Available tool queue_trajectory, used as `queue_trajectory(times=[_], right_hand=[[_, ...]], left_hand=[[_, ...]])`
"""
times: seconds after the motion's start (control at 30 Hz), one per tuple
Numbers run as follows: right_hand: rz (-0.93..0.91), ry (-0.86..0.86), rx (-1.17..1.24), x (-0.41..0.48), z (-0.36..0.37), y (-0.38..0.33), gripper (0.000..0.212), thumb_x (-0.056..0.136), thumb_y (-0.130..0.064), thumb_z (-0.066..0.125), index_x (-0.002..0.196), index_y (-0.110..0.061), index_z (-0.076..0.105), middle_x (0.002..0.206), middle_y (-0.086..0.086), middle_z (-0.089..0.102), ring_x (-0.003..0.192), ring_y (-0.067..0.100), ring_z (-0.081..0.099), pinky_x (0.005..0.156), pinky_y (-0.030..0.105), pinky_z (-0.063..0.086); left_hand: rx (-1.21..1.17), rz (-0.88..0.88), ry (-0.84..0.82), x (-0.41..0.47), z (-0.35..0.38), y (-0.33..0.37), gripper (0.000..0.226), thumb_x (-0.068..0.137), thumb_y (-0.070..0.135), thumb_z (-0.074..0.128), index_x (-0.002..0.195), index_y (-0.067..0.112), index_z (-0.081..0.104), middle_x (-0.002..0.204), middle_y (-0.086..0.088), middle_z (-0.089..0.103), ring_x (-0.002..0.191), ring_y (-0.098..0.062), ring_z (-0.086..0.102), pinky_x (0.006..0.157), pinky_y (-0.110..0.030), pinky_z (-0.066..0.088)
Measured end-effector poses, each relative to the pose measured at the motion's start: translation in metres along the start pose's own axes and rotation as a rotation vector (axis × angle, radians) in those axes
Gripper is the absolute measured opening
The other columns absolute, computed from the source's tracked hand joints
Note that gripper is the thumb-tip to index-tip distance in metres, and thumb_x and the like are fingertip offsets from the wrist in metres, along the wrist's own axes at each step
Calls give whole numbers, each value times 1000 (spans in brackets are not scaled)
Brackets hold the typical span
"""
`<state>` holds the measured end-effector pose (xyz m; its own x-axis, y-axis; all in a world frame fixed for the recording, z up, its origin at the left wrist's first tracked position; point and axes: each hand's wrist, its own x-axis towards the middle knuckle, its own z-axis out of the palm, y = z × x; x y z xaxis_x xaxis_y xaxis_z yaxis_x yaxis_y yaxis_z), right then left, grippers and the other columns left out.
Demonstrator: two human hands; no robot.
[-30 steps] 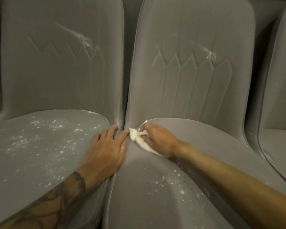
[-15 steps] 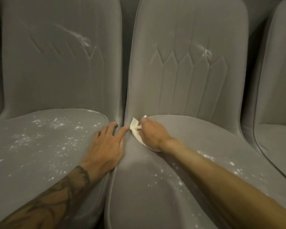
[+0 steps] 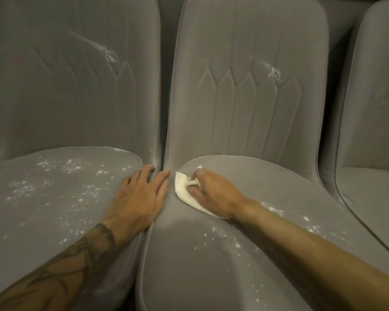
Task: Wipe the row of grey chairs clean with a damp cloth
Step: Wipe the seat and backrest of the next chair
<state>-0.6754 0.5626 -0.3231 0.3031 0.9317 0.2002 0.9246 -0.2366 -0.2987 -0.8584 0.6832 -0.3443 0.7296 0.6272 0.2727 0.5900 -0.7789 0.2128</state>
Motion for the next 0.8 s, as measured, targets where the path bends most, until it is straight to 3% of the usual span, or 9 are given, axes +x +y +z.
queue_trajectory(times=[0.17,0.3,0.4,0.6,0.8], right_hand=[[260,66,-75,6,-17,25,34,102,-35,48,122,-10,58,127,15,62,113,36,59,94,41,47],[75,110,4,-5,9,-25,46,95,-56,53,115,-15,60,113,11,66,100,33,62,85,40,48],[5,80,-27,-6,4,-21,42,94,-55,56,114,-18,61,113,9,66,100,32,62,83,40,48],[303,137,-150,12,-7,12,40,103,-39,44,122,-7,59,126,19,62,113,39,58,93,42,45],[-12,78,-12,1,9,-30,35,97,-48,53,111,-17,61,110,11,66,96,34,62,80,41,48]], left_hand=[[-1,3,2,0,-1,1,49,110,45,24,157,37,35,156,-3,33,139,-23,39,117,-40,32],[-1,4,10,1,1,-1,47,110,45,25,156,38,36,155,-3,34,138,-23,39,115,-40,32],[-7,3,4,1,3,-3,49,110,47,23,156,39,35,155,-2,34,138,-22,39,115,-40,31],[4,7,7,1,2,-2,49,110,45,24,157,37,36,154,-3,34,136,-24,41,114,-40,33],[4,17,6,1,5,-4,47,109,45,23,154,38,37,152,-2,35,134,-22,41,112,-39,33]])
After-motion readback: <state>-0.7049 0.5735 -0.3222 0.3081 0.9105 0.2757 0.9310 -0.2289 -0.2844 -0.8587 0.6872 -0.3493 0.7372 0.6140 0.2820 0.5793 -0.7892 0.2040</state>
